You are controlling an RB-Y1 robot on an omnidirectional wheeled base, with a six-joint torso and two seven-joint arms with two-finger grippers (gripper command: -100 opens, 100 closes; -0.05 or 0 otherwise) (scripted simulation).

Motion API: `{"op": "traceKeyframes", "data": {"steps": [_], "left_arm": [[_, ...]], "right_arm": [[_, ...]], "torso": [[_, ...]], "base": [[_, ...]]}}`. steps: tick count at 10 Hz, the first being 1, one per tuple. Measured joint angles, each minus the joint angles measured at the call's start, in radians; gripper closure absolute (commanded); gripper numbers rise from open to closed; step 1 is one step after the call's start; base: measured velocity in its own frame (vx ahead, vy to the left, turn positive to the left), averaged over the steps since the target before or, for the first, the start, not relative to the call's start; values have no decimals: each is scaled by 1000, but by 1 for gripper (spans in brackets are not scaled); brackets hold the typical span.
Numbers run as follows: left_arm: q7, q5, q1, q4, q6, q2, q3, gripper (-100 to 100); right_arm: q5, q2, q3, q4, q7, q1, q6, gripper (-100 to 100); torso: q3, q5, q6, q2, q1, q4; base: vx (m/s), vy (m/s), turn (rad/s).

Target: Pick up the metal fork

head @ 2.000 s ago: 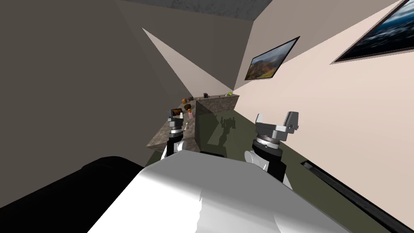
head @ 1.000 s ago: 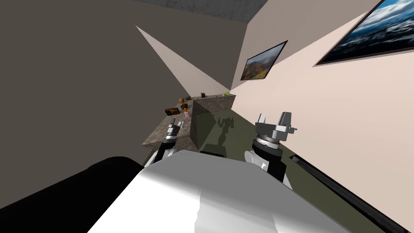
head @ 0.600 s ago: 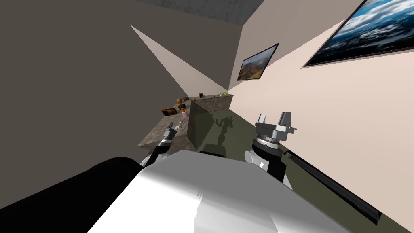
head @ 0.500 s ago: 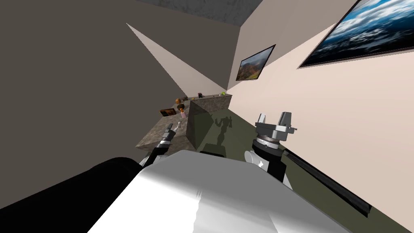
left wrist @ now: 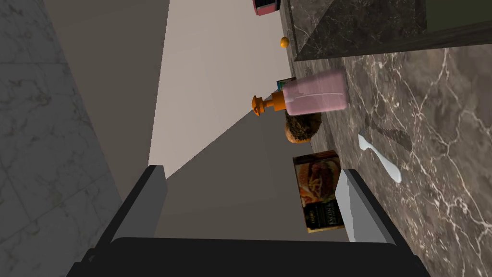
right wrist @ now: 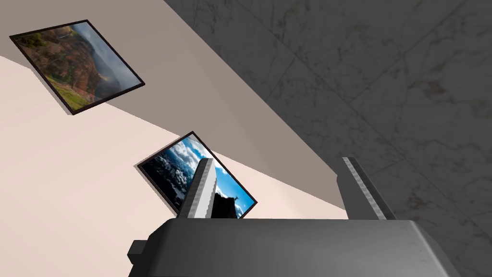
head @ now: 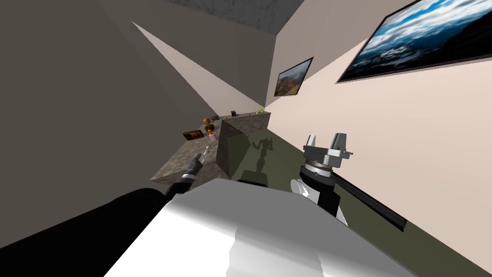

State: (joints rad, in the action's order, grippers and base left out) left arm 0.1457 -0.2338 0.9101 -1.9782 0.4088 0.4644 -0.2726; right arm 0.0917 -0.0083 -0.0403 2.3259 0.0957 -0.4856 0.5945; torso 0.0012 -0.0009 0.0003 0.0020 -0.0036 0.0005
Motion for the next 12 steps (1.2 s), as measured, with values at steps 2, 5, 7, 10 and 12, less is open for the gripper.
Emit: {"op": "traceKeyframes", "data": {"steps": [2, 5, 7, 10, 12], "left_arm": [[8, -16, 58, 18, -11, 30, -21, -100], [27, -45, 111, 90, -51, 98, -55, -100], [28, -53, 170, 110, -68, 114, -67, -100], [42, -74, 253, 168, -97, 164, -90, -100], [51, -84, 293, 204, -129, 195, -102, -100]], "right_arm": [[0, 0, 0, 0, 0, 0, 0, 0], [0, 0, 0, 0, 0, 0, 0, 0], [0, 0, 0, 0, 0, 0, 0, 0], [0, 0, 0, 0, 0, 0, 0, 0], [0, 0, 0, 0, 0, 0, 0, 0]], "torso": [[-1, 0, 0, -1, 1, 0], [-1, 0, 1, -1, 2, 0], [-1, 0, 0, -1, 2, 0], [-1, 1, 0, -2, 4, 0], [-1, 1, -1, -2, 5, 0]], "base": [[0, -39, -138], [3, -43, -212], [8, -33, -256], [12, -10, -263], [11, 11, -180]]}}
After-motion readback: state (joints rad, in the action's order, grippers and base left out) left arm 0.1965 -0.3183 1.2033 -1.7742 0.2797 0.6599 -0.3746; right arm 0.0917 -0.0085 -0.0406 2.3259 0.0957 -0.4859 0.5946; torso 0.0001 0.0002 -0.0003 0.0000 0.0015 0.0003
